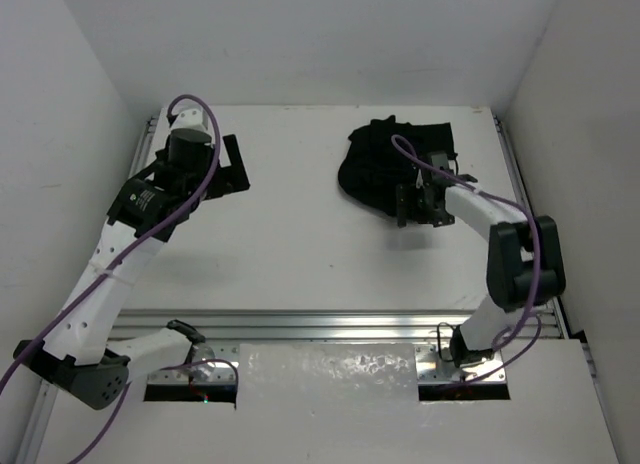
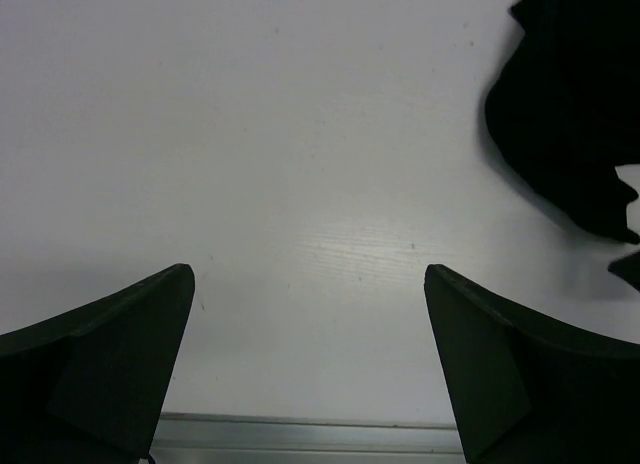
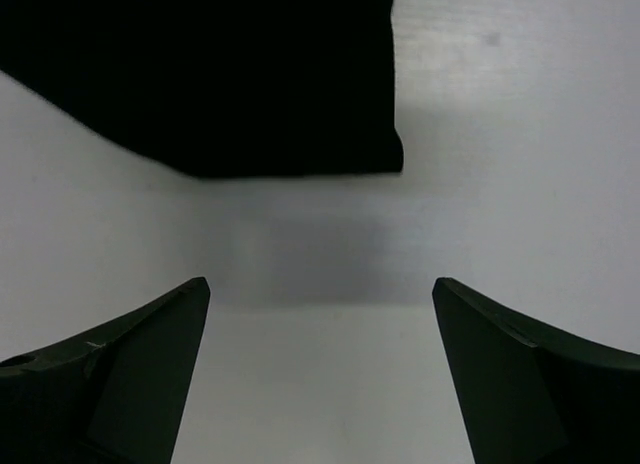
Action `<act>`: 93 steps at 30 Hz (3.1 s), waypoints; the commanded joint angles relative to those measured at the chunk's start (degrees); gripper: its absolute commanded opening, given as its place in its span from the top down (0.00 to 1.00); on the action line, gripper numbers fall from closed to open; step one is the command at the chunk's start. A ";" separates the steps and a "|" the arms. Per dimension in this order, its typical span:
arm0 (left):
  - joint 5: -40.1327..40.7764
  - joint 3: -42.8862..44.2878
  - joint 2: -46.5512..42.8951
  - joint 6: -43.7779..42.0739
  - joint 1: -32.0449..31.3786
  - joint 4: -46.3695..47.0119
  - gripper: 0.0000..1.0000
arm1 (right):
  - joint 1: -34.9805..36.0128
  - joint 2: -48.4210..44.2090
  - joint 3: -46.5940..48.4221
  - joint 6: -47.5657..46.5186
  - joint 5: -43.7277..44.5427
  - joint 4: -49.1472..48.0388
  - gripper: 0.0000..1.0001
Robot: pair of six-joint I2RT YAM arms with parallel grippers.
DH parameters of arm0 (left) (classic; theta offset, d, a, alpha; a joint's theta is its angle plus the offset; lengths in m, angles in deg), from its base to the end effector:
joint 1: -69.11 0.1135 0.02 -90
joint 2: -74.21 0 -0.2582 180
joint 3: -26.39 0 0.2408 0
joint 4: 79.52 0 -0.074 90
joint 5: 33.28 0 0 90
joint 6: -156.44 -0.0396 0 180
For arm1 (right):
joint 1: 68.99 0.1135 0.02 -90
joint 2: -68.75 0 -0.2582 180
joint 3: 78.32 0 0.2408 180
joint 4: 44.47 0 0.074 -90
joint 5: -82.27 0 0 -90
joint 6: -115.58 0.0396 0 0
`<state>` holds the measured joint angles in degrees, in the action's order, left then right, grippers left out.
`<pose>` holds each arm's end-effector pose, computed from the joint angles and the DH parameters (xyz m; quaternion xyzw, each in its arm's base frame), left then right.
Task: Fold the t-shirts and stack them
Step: Flatten the tshirt out
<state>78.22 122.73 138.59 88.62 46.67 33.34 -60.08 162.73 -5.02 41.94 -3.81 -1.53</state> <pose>0.1934 -0.0642 0.4099 -0.0839 0.8723 -0.0185 0.4813 0.3103 0.0459 0.1844 0.0710 0.9705 0.0174 0.2298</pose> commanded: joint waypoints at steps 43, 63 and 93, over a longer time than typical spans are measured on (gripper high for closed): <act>-17.79 -11.95 9.78 8.68 -2.43 7.26 0.01 | 9.47 -6.00 12.86 11.96 -8.13 -0.02 0.01; -33.81 36.64 70.97 -7.93 -2.53 17.12 0.92 | 3.93 9.12 11.18 6.05 -26.85 -12.51 0.74; -41.80 0.63 29.42 0.94 13.47 26.95 1.00 | -1.44 25.10 27.94 21.69 -25.71 -7.34 0.16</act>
<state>44.61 126.07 178.33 89.43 60.88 51.72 -61.65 184.98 15.94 58.99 -30.10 -10.76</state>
